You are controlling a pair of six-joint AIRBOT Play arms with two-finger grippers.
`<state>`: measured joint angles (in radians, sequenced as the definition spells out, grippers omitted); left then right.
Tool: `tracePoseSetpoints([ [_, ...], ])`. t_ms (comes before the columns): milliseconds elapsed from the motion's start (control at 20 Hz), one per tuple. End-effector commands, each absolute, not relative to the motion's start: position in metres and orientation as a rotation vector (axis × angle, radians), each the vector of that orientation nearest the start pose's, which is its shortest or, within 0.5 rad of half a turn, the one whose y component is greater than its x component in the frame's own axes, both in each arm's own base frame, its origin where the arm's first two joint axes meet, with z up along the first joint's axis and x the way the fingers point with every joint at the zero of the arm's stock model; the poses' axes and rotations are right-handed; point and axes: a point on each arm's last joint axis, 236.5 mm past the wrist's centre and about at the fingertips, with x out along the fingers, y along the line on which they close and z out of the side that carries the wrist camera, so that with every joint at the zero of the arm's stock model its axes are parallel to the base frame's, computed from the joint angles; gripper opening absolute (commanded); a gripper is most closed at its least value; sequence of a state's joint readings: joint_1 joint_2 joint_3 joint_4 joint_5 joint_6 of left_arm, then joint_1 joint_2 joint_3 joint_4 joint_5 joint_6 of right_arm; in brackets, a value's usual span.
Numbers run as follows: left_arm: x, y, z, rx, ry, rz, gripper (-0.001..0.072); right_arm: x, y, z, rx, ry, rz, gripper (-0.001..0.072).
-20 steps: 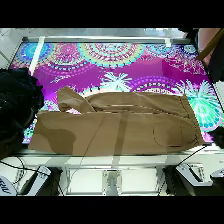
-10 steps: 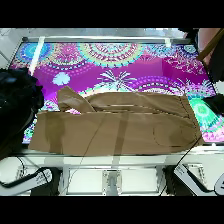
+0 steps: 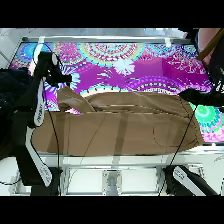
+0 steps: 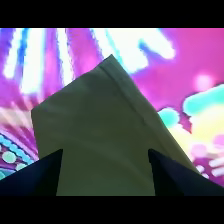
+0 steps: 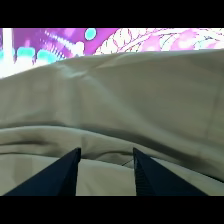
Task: Fold the clothes and pants, and hang the long-sleeved shirts on hangers.
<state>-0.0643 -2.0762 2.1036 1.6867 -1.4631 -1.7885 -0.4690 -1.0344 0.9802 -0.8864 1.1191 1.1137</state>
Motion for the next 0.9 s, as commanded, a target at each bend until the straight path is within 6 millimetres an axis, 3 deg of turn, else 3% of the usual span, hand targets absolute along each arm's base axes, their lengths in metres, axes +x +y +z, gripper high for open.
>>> tracePoseSetpoints([
  [0, 0.531, -0.004, -0.084, -0.081, 1.460, 0.270, 0.0582, 0.369, -0.032, 0.080, 0.412, 0.906, 0.184, 0.0371],
  [350, 0.566, -0.029, -0.084, -0.217, 1.321, 0.215, 0.0582, 0.368, -0.032, 0.079, 0.411, 0.910, 0.183, 0.0371],
  [700, 0.555, -0.028, -0.106, -0.211, 1.375, 0.224, 0.0580, 0.366, -0.035, 0.076, 0.395, 0.920, 0.174, 0.0371],
  [750, 0.555, -0.028, -0.106, -0.210, 1.373, 0.224, 0.0571, 0.366, -0.036, 0.075, 0.389, 0.923, 0.171, 0.0371],
  [850, 0.555, -0.024, -0.106, -0.211, 1.374, 0.230, 0.0452, 0.365, -0.038, 0.074, 0.380, 0.929, 0.166, 0.0371],
])
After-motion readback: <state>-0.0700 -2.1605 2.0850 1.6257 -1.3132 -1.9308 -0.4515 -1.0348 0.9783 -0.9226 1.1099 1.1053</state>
